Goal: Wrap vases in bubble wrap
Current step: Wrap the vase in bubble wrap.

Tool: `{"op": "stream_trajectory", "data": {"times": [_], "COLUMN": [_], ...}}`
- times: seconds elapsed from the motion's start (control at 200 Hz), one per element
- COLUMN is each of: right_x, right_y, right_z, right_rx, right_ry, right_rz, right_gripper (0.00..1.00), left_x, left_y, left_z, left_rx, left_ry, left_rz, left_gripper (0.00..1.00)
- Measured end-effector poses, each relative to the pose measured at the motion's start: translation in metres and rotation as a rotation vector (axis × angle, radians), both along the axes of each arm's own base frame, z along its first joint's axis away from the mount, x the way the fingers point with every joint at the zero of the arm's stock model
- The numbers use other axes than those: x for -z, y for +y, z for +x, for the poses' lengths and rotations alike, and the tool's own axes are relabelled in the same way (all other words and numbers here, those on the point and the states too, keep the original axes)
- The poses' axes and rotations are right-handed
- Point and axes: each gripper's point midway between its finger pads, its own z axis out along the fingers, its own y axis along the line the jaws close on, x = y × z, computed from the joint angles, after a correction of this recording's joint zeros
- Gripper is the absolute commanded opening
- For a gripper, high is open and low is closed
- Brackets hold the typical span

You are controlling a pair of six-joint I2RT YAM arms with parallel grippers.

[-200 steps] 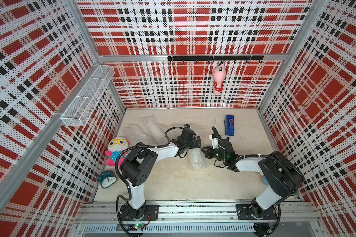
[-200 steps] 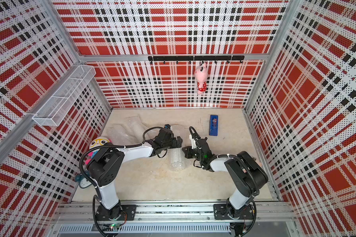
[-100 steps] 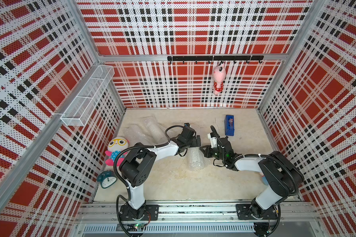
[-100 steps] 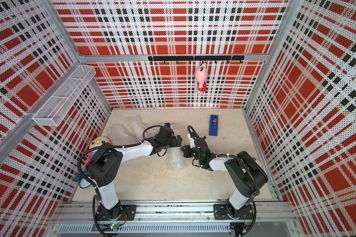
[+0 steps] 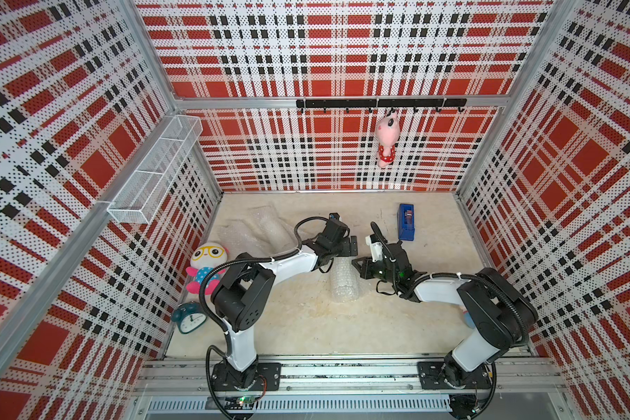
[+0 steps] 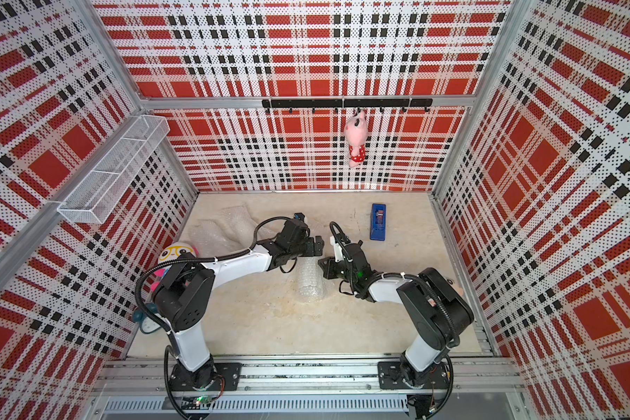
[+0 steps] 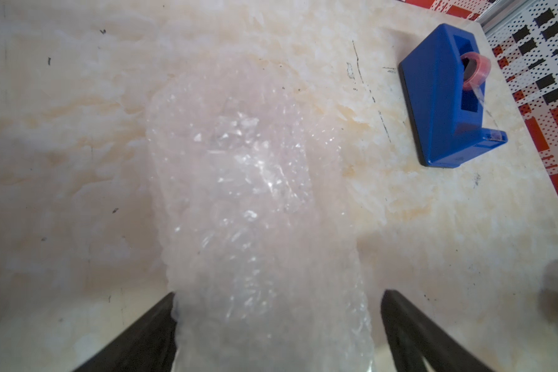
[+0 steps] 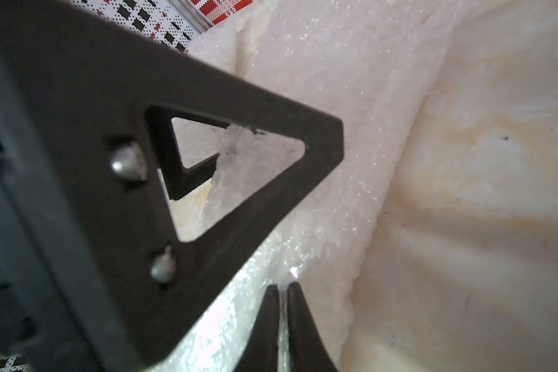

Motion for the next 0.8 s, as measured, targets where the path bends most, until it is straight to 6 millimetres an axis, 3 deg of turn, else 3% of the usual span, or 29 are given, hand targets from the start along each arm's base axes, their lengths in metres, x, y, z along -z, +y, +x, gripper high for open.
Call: {"op": "stream_trajectory", "data": {"times": [0.566,0.797], "right_x": [-0.006,-0.003], "right_y": [0.008,0.005], "right_z": [0.001,0.002], "right_rx": [-0.011,-0.001], "right_ry": [-0.015,-0.012], "right_rz": [0.0,-0.017], "right_gripper": [0.12,0.15], "left_x": [0.009,0.022], "left_y": [0.001,0.006], "left_z": [0.006,0.006], "left_rx": [-0.001,-0.016], "left_ry": [0.004,0.02], "left_rz": [0.076,0.112], "left_gripper": [1.0,0.86]}}
